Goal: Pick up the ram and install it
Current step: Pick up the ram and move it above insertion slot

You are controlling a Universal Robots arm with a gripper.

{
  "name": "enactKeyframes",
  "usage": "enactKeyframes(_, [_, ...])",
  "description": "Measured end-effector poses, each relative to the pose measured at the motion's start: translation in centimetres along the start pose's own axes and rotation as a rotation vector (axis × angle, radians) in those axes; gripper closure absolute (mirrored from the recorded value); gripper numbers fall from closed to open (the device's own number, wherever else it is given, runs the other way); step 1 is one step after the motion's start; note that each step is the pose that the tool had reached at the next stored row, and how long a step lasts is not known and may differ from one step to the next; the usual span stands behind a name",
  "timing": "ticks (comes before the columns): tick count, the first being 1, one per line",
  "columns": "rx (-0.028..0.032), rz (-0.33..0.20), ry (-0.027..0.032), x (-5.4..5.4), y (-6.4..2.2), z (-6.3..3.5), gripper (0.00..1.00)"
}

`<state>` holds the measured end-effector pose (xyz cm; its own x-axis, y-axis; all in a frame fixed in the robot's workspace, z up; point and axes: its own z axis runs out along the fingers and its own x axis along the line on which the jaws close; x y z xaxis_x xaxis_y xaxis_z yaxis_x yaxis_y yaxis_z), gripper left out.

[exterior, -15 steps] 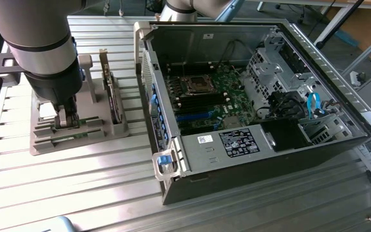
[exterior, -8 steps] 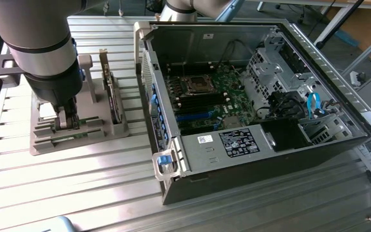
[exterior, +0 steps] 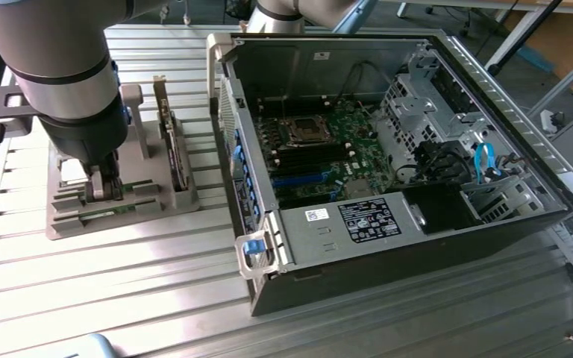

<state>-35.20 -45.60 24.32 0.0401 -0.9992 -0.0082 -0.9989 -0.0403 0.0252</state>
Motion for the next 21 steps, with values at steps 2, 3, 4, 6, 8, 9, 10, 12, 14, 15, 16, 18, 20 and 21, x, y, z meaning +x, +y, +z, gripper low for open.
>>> enactKeyframes(2, [0.0,0.0,0.0,0.01,-0.01,0.16,0.76])
enactKeyframes(3, [0.0,0.0,0.0,0.01,-0.01,0.24,0.76])
enactKeyframes(4, [-0.0001,0.0,0.0,0.02,-0.01,0.33,0.76])
enactKeyframes(6, [-0.0001,0.0,0.0,0.02,-0.01,0.48,0.76])
enactKeyframes(8, [0.0,0.0,0.0,0.03,-0.02,0.66,0.76])
enactKeyframes(9, [-0.0001,0.0,0.0001,0.03,-0.02,0.71,0.76])
enactKeyframes(10, [-0.0003,0.0,0.0002,0.03,-0.02,0.72,0.76])
enactKeyframes(12, [-0.0002,0.0,0.0002,0.03,-0.02,0.73,0.76])
enactKeyframes(14, [-0.0001,0.0,0.0001,0.03,-0.02,0.74,0.76])
enactKeyframes(15, [-0.0001,-0.001,0.0001,0.03,-0.02,0.74,0.76])
enactKeyframes(16, [-0.0001,-0.002,0.0001,0.03,-0.02,0.74,0.76])
enactKeyframes(18, [-0.0001,-0.006,0.0002,0.03,-0.02,0.74,0.76])
enactKeyframes(20, [-0.0001,-0.01,0.0003,0.03,-0.02,0.74,0.76])
enactKeyframes(21, [-0.0002,-0.011,0.0003,0.03,-0.02,0.74,0.76])
